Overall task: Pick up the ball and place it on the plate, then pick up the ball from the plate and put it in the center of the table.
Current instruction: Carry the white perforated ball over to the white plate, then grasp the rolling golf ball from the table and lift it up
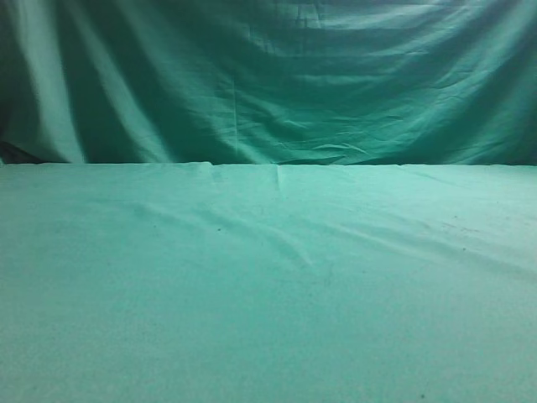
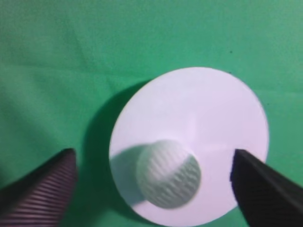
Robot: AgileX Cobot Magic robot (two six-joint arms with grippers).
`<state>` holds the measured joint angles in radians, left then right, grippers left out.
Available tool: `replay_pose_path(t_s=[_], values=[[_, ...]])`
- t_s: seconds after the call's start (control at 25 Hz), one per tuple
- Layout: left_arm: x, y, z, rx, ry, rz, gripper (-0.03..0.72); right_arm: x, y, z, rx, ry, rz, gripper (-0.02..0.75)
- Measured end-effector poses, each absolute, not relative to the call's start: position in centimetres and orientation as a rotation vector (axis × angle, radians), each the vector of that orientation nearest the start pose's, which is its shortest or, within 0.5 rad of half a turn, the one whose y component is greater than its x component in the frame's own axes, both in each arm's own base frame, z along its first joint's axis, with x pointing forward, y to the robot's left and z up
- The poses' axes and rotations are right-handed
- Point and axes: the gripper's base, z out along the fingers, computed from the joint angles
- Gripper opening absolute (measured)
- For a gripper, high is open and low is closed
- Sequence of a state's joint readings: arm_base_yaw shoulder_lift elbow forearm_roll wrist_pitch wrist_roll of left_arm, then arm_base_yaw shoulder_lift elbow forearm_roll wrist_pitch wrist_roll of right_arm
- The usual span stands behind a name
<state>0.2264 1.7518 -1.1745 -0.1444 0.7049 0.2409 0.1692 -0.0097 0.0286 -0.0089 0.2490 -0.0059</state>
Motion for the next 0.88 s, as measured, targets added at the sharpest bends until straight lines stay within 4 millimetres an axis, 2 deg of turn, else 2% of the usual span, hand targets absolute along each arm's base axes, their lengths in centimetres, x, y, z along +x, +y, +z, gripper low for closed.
replay_pose_path(t_s=[0.04, 0.16, 0.28, 0.36, 0.4, 0.52, 0.68, 0.88], values=[[34.8, 6.9, 21.2, -0.122, 2.745, -0.056, 0.644, 5.5, 0.9, 18.2, -0.159, 1.738, 0.111, 0.0], [35.6, 6.3, 22.6, -0.18, 2.719, -0.187, 0.64, 5.5, 1.0, 18.4, -0.131, 1.72, 0.142, 0.0], [36.7, 5.4, 25.6, -0.116, 2.664, -0.344, 0.419, 5.5, 1.0, 18.8, -0.063, 1.685, 0.216, 0.0], [37.3, 4.8, 27.9, -0.043, 2.627, -0.437, 0.199, 5.6, 1.0, 19.4, -0.032, 1.615, 0.246, 0.0], [37.4, 4.6, 28.8, -0.009, 2.611, -0.463, 0.118, 5.6, 1.0, 19.9, -0.02, 1.568, 0.256, 0.0], [37.8, 3.7, 31.7, 0.083, 2.55, -0.475, 0.0, 5.5, 1.0, 21.0, 0.001, 1.517, 0.279, 0.0], [36.3, 1.4, 35.3, 0.21, 2.471, -0.413, 0.0, 5.2, 1.1, 25.3, -0.061, 1.554, 0.237, 0.0], [32.8, -2.0, 39.8, 0.374, 2.352, -0.344, 0.0, 6.5, 1.5, 29.6, -0.128, 1.814, 0.194, 0.0]])
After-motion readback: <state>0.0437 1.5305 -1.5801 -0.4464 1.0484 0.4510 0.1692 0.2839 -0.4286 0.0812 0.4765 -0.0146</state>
